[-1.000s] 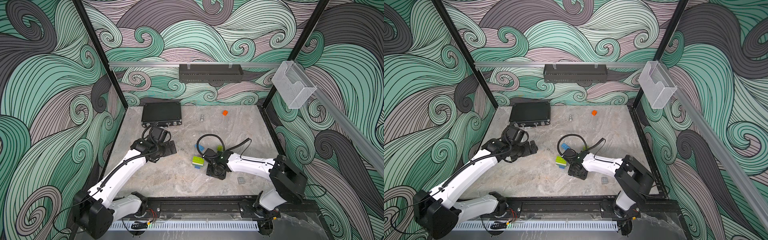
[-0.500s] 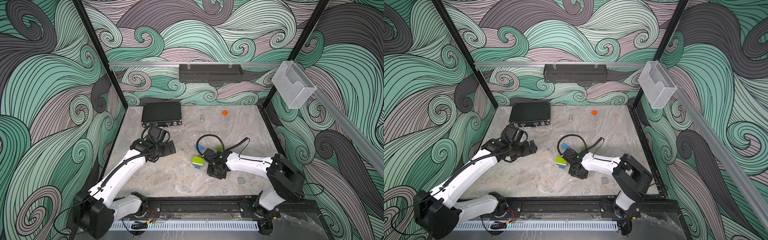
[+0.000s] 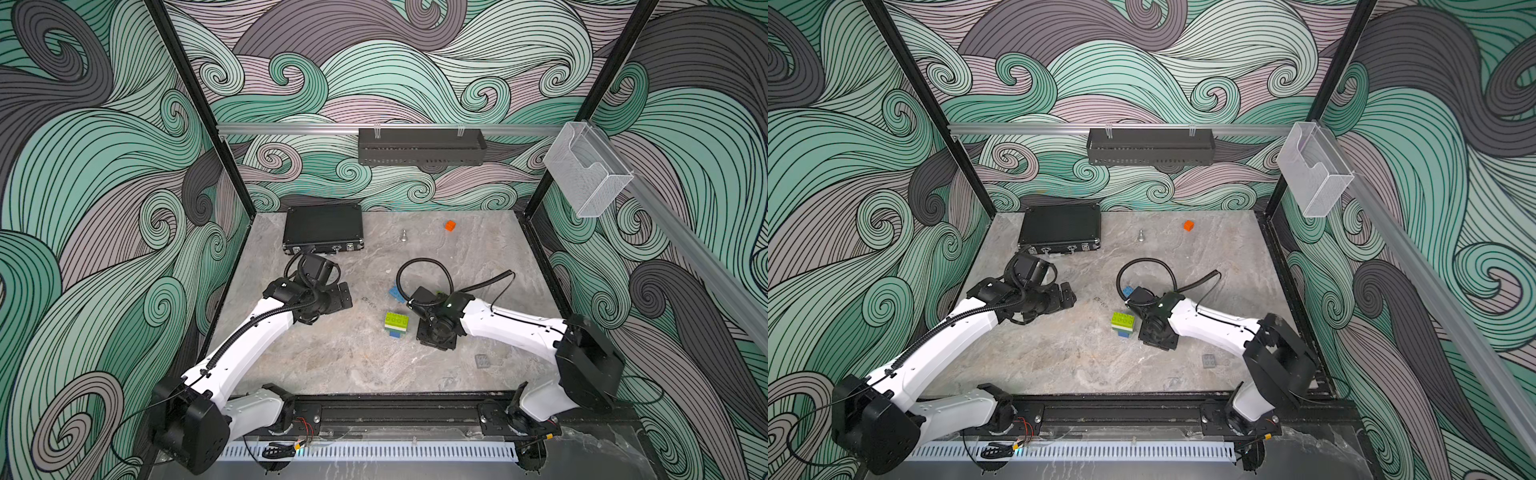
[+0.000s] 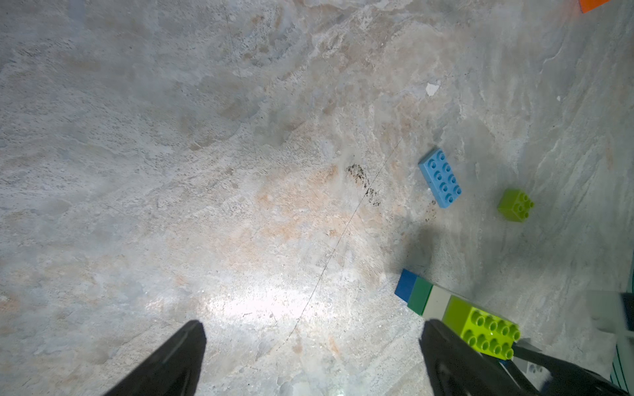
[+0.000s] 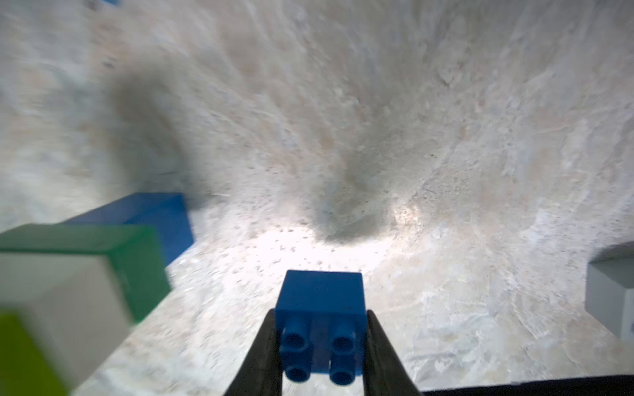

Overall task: Assemble a carrot with lego
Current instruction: Pick up the lego brick from the center of the board, then assemble the lego brick with the lego brick.

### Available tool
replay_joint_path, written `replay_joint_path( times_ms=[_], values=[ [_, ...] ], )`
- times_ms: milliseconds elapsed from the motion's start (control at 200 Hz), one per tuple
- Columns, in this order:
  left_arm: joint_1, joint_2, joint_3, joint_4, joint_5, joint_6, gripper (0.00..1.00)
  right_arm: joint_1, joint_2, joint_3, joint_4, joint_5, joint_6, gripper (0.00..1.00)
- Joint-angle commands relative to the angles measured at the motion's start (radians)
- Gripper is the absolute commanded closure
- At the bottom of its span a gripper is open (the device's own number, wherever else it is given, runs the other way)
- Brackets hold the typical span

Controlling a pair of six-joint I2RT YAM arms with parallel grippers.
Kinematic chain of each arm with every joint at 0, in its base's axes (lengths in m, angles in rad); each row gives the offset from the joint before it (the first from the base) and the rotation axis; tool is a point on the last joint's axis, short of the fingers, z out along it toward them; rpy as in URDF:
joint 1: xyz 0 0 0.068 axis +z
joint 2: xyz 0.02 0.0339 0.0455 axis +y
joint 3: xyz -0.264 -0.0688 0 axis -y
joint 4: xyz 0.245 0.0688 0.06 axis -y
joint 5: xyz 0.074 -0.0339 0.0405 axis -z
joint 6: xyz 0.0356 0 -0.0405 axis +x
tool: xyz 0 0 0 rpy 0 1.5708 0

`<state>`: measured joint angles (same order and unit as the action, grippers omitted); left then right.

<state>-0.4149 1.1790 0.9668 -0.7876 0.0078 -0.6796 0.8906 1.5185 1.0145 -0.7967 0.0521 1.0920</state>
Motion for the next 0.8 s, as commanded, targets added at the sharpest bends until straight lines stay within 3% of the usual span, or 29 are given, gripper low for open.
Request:
replay_joint_path(
  times_ms=[0,215,415,600,796],
  values=[
    [0.009,0.016,-0.009,0.012,-0.017,0.011,0.01,0.000,-0.043,0.100,-0.127,0.036,-0.032,1.00],
    [0.027,0.020,-0.036,0.022,-0.018,0.033,0.01,0.029,0.002,0.288,-0.186,0.036,-0.040,1.00],
    [0.057,0.021,-0.058,0.039,-0.006,0.059,0.01,0.059,0.144,0.486,-0.243,0.054,-0.044,1.00],
    [0.078,0.031,-0.069,0.044,-0.003,0.071,0.01,0.094,0.312,0.719,-0.443,0.091,-0.024,1.00],
    [0.089,0.028,-0.090,0.051,0.001,0.068,0.01,0.106,0.358,0.726,-0.484,0.096,0.060,1.00]
  ],
)
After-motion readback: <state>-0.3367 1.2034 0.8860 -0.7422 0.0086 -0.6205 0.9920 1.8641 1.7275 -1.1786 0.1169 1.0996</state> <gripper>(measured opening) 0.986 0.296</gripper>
